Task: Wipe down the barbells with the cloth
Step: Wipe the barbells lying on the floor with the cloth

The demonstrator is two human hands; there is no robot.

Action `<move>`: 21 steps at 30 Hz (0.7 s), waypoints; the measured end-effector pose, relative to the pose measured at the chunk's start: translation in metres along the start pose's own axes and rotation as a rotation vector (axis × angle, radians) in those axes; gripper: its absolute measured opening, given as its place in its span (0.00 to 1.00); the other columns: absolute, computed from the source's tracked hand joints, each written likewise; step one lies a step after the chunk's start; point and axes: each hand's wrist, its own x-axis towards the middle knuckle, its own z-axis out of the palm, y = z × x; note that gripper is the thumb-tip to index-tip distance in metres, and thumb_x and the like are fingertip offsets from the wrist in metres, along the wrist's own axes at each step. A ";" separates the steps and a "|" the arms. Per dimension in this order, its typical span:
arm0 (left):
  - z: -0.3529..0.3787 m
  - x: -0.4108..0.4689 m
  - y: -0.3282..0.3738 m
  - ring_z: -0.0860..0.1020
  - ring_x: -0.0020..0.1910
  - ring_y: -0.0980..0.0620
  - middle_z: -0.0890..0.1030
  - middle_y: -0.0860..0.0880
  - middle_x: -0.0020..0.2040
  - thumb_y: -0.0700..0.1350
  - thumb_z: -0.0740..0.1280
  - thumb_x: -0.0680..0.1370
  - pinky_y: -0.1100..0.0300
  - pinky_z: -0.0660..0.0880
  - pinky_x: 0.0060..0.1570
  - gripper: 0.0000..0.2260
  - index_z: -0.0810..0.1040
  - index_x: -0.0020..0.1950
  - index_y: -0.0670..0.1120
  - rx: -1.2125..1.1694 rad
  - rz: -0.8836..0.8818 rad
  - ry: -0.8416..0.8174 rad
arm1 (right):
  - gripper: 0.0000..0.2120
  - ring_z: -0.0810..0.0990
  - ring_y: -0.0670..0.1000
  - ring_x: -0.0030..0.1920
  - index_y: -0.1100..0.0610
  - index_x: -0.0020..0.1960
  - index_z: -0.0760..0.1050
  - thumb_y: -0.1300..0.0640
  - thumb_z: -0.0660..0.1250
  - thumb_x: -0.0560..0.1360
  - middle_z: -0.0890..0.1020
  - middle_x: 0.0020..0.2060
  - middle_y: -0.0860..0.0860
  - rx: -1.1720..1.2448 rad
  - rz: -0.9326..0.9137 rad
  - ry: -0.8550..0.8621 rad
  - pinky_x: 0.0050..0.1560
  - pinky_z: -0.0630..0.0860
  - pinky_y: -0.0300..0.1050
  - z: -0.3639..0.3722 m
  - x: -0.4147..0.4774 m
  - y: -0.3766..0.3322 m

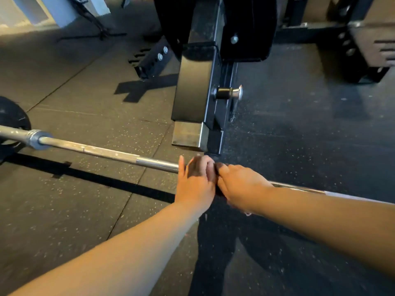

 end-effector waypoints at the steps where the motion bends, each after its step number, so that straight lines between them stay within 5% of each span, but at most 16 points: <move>1: -0.005 0.002 -0.016 0.69 0.72 0.47 0.75 0.54 0.59 0.46 0.62 0.82 0.46 0.39 0.79 0.07 0.74 0.59 0.51 0.044 -0.007 0.031 | 0.27 0.76 0.60 0.63 0.56 0.79 0.57 0.50 0.59 0.84 0.71 0.71 0.57 0.039 -0.042 0.011 0.62 0.76 0.56 -0.003 0.004 -0.008; 4: -0.029 0.012 -0.035 0.65 0.77 0.46 0.78 0.52 0.58 0.45 0.60 0.84 0.42 0.42 0.80 0.06 0.77 0.56 0.51 -0.048 -0.295 0.157 | 0.27 0.69 0.62 0.72 0.52 0.83 0.52 0.44 0.50 0.87 0.61 0.79 0.56 0.107 0.022 0.001 0.69 0.71 0.59 -0.009 0.012 -0.017; 6: -0.042 0.022 -0.025 0.68 0.74 0.43 0.78 0.50 0.54 0.43 0.57 0.85 0.42 0.52 0.80 0.10 0.77 0.51 0.49 -0.154 -0.479 0.216 | 0.24 0.72 0.62 0.69 0.53 0.79 0.60 0.46 0.50 0.87 0.67 0.75 0.58 0.098 0.133 0.042 0.65 0.74 0.60 -0.005 0.015 -0.013; 9: -0.032 0.018 0.001 0.72 0.66 0.44 0.72 0.54 0.55 0.45 0.60 0.84 0.44 0.55 0.78 0.07 0.76 0.48 0.50 -0.203 -0.292 0.128 | 0.18 0.80 0.61 0.59 0.52 0.72 0.67 0.48 0.51 0.85 0.78 0.64 0.56 0.140 0.221 0.099 0.55 0.79 0.57 0.004 0.022 -0.013; 11: -0.019 0.003 0.005 0.69 0.65 0.46 0.62 0.59 0.56 0.53 0.56 0.84 0.45 0.62 0.73 0.14 0.79 0.52 0.50 -0.204 -0.129 0.047 | 0.17 0.81 0.58 0.55 0.52 0.71 0.65 0.50 0.54 0.84 0.78 0.61 0.54 0.117 0.224 0.072 0.50 0.79 0.54 0.006 0.026 -0.017; 15: -0.028 0.000 -0.032 0.71 0.59 0.49 0.72 0.52 0.56 0.53 0.55 0.84 0.43 0.66 0.73 0.16 0.80 0.56 0.48 -0.016 0.107 0.073 | 0.15 0.79 0.58 0.56 0.53 0.70 0.67 0.51 0.55 0.86 0.76 0.61 0.55 0.138 0.192 0.093 0.53 0.79 0.56 0.002 0.023 -0.014; 18: -0.043 0.008 -0.064 0.71 0.60 0.47 0.75 0.48 0.57 0.49 0.55 0.83 0.43 0.69 0.69 0.16 0.81 0.54 0.45 0.005 -0.074 0.175 | 0.13 0.80 0.57 0.48 0.52 0.61 0.72 0.49 0.51 0.86 0.79 0.54 0.54 0.410 0.275 0.131 0.51 0.78 0.54 -0.002 0.025 -0.009; 21: -0.041 0.019 -0.070 0.65 0.67 0.45 0.70 0.47 0.63 0.50 0.53 0.84 0.43 0.68 0.68 0.15 0.77 0.56 0.45 -0.026 -0.318 0.169 | 0.12 0.79 0.56 0.43 0.50 0.57 0.71 0.47 0.51 0.85 0.79 0.46 0.52 0.424 0.333 0.137 0.46 0.76 0.51 0.003 0.031 -0.008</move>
